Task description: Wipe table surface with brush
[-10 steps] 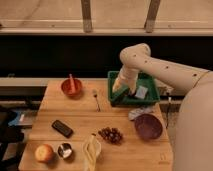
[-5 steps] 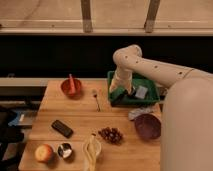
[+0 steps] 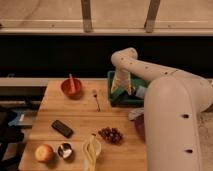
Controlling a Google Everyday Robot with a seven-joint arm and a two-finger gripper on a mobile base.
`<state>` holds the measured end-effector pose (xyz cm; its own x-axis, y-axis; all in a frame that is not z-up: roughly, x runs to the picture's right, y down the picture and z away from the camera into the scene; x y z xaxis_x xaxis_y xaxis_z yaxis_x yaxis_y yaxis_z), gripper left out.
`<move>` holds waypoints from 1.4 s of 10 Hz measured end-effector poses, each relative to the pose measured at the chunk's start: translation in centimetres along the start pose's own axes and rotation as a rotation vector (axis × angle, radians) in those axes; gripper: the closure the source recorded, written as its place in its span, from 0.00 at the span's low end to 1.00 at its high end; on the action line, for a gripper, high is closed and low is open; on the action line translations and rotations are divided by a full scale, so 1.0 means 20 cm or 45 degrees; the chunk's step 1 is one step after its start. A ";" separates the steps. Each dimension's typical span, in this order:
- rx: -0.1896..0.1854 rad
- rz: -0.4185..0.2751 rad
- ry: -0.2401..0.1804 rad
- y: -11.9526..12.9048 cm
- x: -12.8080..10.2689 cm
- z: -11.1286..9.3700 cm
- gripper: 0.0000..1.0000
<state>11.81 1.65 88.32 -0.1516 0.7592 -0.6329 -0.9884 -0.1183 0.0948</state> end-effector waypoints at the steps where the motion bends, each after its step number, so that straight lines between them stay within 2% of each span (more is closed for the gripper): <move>1: 0.010 0.037 0.011 -0.03 -0.02 0.02 0.31; 6: 0.035 0.165 0.062 -0.14 -0.10 0.11 0.33; 7: 0.031 0.181 0.074 -0.15 -0.11 0.12 0.39; 11: 0.005 0.219 0.120 -0.19 -0.13 0.16 0.81; 12: -0.001 0.221 0.128 -0.19 -0.13 0.16 0.86; 14: -0.015 0.226 0.140 -0.19 -0.12 0.17 0.87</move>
<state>15.99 2.37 92.10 -0.3218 0.6513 -0.6872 -0.9459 -0.2525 0.2037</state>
